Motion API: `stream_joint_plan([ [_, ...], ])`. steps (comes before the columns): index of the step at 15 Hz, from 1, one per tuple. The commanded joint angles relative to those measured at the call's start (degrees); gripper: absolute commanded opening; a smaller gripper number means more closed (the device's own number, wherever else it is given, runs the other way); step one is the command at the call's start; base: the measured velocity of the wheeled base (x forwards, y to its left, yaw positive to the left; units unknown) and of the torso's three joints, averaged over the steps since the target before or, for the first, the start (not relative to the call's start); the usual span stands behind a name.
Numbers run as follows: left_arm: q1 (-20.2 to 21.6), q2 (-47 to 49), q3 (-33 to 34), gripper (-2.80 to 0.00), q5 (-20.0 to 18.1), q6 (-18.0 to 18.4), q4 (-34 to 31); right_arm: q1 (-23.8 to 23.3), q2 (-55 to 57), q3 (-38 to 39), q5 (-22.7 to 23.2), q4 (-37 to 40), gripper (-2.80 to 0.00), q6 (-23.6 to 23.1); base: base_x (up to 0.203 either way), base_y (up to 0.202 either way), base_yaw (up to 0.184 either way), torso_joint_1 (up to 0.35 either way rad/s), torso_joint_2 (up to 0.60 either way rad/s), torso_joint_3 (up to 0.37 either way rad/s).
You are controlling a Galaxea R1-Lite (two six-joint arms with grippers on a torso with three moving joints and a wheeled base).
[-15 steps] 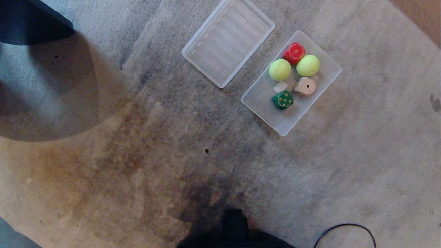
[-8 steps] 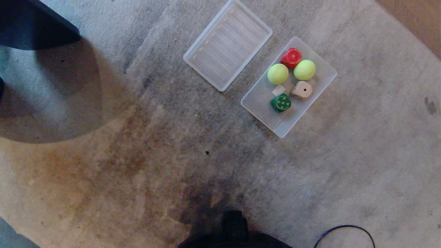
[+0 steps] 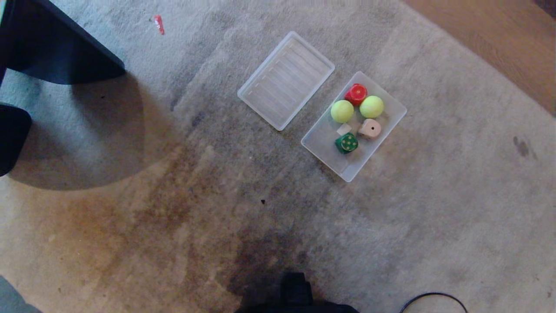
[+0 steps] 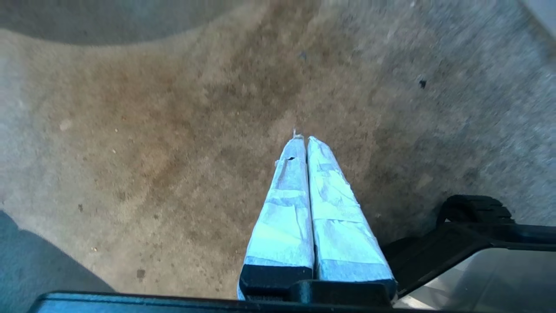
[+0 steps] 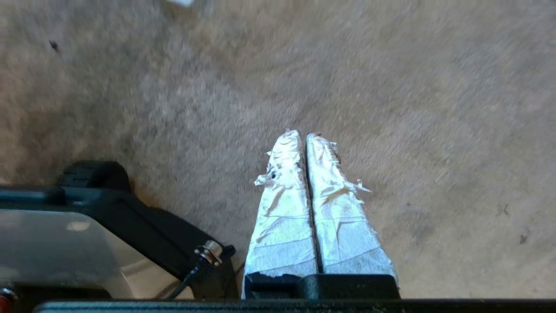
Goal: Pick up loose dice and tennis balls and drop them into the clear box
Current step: Pick up toys out of the box
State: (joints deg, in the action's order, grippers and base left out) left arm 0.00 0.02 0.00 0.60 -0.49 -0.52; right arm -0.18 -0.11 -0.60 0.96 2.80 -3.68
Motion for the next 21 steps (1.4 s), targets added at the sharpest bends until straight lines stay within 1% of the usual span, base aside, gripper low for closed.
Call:
stream_joint_plan([
  [1,0.0,0.0,0.1,-2.8,0.0,0.0,0.0,0.0,0.0,0.0,0.0,-0.3,-2.8,0.1,0.0,0.0,0.0,0.002,0.01,0.205],
  [21,0.0,0.0,0.1,-2.8,0.0,0.0,0.0,0.0,0.1,-0.2,0.0,0.2,-2.8,-0.1,0.0,0.0,0.0,0.001,0.0,0.201],
])
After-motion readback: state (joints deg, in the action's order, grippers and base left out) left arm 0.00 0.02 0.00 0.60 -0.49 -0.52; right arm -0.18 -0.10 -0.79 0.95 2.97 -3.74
